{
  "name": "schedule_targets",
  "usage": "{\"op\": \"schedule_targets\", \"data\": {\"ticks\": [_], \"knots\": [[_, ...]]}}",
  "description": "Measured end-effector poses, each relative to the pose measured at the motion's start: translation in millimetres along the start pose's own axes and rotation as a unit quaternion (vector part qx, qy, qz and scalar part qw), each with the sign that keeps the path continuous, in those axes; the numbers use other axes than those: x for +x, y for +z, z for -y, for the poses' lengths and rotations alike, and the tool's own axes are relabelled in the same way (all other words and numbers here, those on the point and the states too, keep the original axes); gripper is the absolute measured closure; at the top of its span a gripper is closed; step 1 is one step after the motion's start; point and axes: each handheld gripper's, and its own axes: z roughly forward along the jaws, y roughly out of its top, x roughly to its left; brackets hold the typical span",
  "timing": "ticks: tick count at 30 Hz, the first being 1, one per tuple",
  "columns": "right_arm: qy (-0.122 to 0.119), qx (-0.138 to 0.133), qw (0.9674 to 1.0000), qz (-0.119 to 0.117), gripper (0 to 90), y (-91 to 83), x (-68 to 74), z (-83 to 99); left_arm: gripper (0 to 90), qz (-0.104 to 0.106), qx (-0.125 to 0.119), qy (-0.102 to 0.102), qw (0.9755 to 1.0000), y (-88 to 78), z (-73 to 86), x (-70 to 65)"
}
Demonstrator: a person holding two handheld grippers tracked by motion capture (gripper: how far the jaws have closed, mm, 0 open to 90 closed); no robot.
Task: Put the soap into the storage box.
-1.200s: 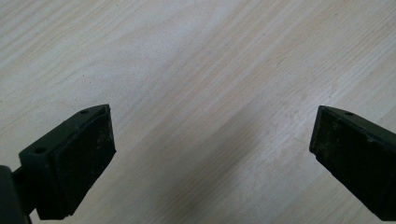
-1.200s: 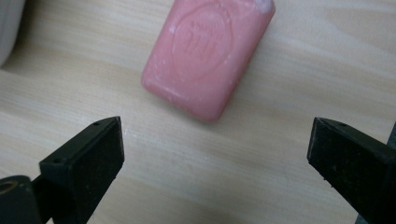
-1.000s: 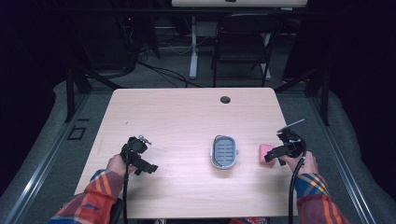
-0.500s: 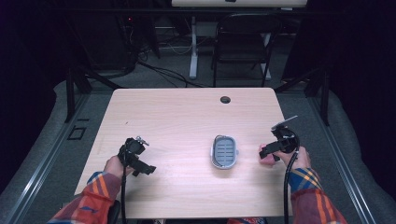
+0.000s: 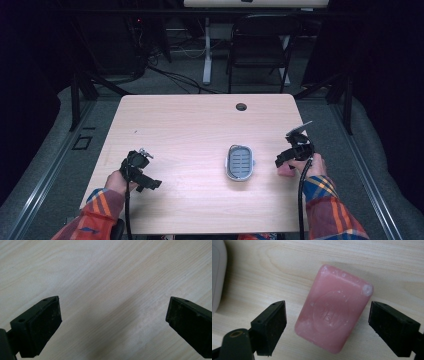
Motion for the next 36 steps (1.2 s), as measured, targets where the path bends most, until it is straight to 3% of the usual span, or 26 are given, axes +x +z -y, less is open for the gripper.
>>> {"op": "schedule_targets", "data": {"ticks": [3,4,8,11,18,19,21,24,26,27,36], "knots": [[0.004,0.005,0.9999,0.015,21.7,3.7,0.3,-2.3,0.1,-0.002,0.001,0.0,1.0,-1.0,0.6,0.4],[0.012,-0.006,0.9997,0.018,22.6,6.2,1.5,-1.8,0.1,0.0,0.001,-0.001,1.0,-0.9,0.9,0.6],[-0.005,0.019,0.9995,0.023,27.3,4.7,-2.3,-2.8,0.1,-0.001,-0.001,-0.001,1.0,-1.2,1.0,0.5],[0.008,0.003,0.9998,0.018,30.2,6.3,-1.7,-1.6,0.1,-0.001,-0.001,-0.001,1.0,-1.4,1.2,0.2],[-0.003,0.016,0.9995,0.028,35.1,5.8,-2.8,-2.5,0.1,-0.001,0.001,0.0,1.0,-0.9,1.1,0.3],[0.011,0.002,0.9996,0.027,35.3,8.0,-1.7,-1.2,0.1,-0.001,0.002,0.0,1.0,-0.8,1.1,0.3],[0.0,0.017,0.9995,0.027,35.4,6.6,-3.2,-2.4,0.1,-0.002,0.002,0.001,1.0,-0.8,1.0,0.1],[0.01,0.006,0.9995,0.03,35.2,11.0,-0.6,-1.6,0.1,-0.001,0.002,0.002,1.0,-0.4,0.6,-0.1],[-0.005,0.025,0.9991,0.035,35.2,11.0,-1.7,-2.9,0.1,-0.001,0.002,0.002,1.0,-0.3,0.7,0.0],[0.003,0.014,0.9992,0.037,35.4,12.9,-0.3,-1.9,0.1,-0.001,0.002,0.002,1.0,-0.3,0.7,0.0],[-0.01,0.016,0.9992,0.035,36.2,12.8,0.0,-3.1,0.1,0.0,0.003,0.002,1.0,0.5,0.5,-0.3]]}}
